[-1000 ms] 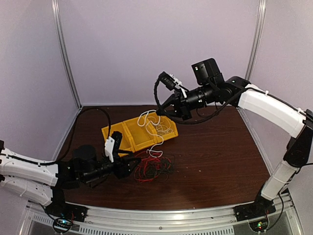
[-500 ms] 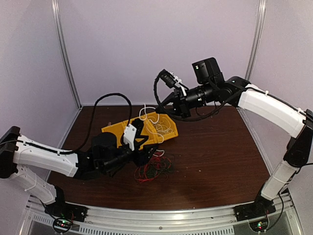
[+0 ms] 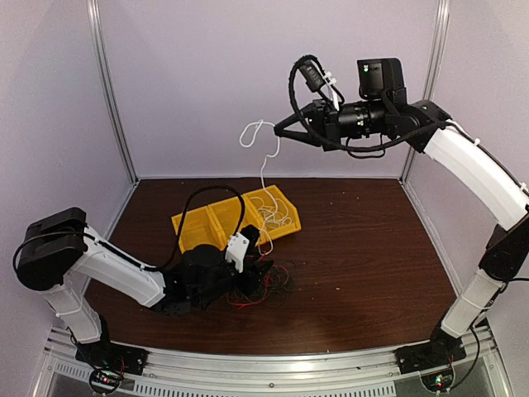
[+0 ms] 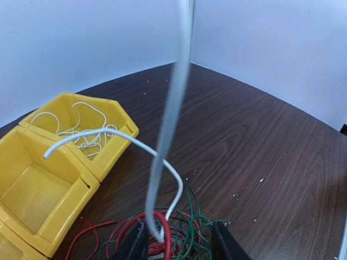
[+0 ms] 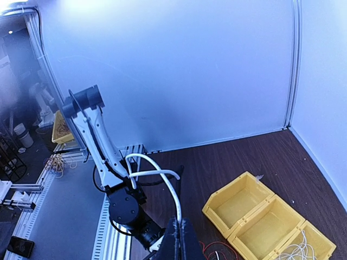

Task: Untangle the cables

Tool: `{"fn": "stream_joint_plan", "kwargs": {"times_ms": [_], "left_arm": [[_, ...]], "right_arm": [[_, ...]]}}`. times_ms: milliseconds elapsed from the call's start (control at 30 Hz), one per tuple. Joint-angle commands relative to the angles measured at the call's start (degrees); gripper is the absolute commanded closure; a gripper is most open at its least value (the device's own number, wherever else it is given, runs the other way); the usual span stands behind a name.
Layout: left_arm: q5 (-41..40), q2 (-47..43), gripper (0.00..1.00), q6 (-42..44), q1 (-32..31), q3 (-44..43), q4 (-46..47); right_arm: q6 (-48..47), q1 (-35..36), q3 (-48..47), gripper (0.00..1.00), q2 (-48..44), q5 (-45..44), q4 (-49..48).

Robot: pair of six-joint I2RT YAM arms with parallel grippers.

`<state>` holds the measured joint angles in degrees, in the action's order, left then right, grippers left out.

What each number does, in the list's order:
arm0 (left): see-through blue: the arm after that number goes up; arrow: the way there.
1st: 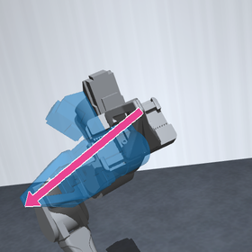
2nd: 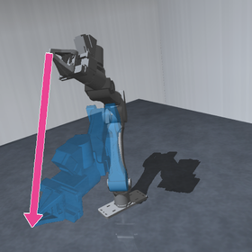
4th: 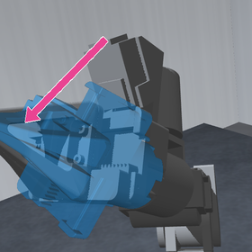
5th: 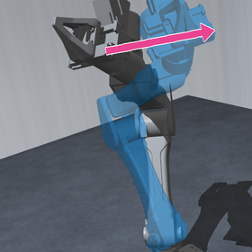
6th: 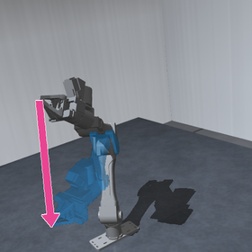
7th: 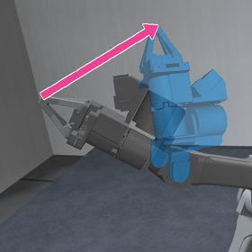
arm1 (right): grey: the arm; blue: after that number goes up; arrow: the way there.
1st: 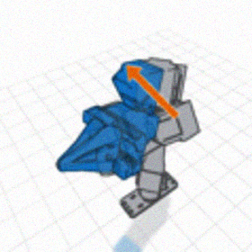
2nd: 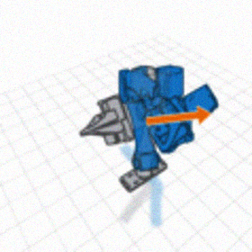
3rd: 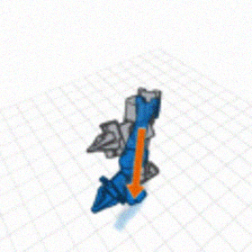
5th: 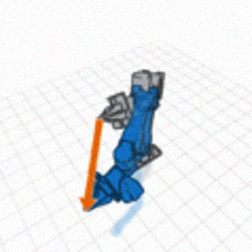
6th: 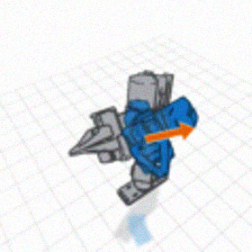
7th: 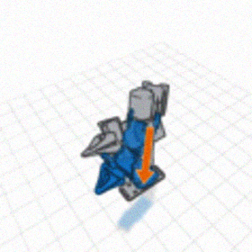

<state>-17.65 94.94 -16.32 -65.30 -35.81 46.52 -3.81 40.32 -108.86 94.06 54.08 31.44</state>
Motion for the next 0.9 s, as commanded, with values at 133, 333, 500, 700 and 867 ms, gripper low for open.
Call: {"fn": "stream_joint_plan", "kwargs": {"times_ms": [133,333,500,700,867], "left_arm": [[5.3,6.1,0.65,-4.0,2.3,2.1,7.9],[5.6,6.6,0.67,-7.2,2.3,5.4,9.1],[6.3,3.7,0.65,-8.4,1.7,7.6,9.6],[8.0,1.0,0.62,-7.5,-0.7,3.2,-0.6],[7.5,-3.5,0.58,-8.5,-3.3,3.2,-3.2]], "right_arm": [[16.5,-7.3,-11.8,1.0,-1.1,14.0,-11.7],[26.0,-15.5,-16.7,1.0,0.6,16.1,-23.1],[22.3,-16.2,-10.3,1.0,0.4,11.6,-22.4],[15.0,-16.3,0.1,1.0,-1.2,6.4,-20.2],[15.6,-16.2,5.9,1.0,-1.7,5.2,-22.3]]}}
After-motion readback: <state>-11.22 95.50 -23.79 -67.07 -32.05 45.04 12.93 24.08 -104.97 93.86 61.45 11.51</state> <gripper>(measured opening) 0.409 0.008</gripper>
